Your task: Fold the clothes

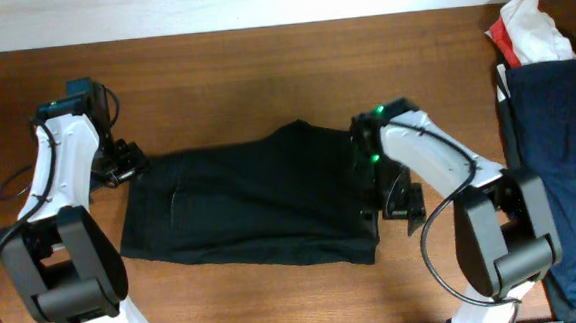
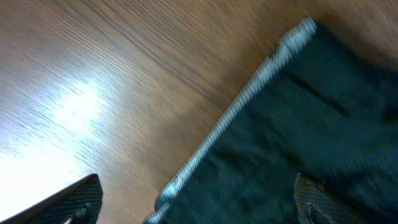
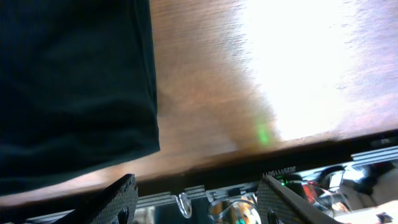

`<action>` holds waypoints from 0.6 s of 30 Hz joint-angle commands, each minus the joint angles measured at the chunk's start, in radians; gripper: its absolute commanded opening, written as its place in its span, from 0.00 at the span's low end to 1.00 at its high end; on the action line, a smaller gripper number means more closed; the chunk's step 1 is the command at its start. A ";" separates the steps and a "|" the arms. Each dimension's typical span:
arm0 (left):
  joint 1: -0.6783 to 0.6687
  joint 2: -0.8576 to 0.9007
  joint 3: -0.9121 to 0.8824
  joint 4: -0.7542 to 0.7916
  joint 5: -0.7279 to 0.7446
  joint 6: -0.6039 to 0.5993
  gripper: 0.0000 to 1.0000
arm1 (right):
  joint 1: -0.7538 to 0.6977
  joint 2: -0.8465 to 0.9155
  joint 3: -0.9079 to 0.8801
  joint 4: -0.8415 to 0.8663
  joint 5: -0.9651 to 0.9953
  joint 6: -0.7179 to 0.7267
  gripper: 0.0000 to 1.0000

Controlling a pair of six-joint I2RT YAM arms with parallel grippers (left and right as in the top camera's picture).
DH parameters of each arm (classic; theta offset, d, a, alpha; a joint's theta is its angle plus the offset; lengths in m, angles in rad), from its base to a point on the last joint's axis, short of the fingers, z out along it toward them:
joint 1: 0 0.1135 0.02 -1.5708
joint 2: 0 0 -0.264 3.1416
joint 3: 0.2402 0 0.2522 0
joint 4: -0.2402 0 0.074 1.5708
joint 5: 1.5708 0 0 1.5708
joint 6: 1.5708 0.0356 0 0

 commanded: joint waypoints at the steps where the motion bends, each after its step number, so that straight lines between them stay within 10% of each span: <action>1: 0.002 -0.037 0.014 -0.010 0.309 0.230 0.54 | -0.046 -0.014 0.149 -0.012 0.014 -0.015 0.56; 5: -0.016 -0.037 -0.027 -0.038 0.472 0.323 0.02 | -0.020 0.005 0.182 0.192 -0.163 -0.130 0.17; 18: -0.007 -0.036 -0.381 0.095 0.308 0.124 0.03 | 0.148 0.033 -0.211 0.509 -0.187 -0.027 0.08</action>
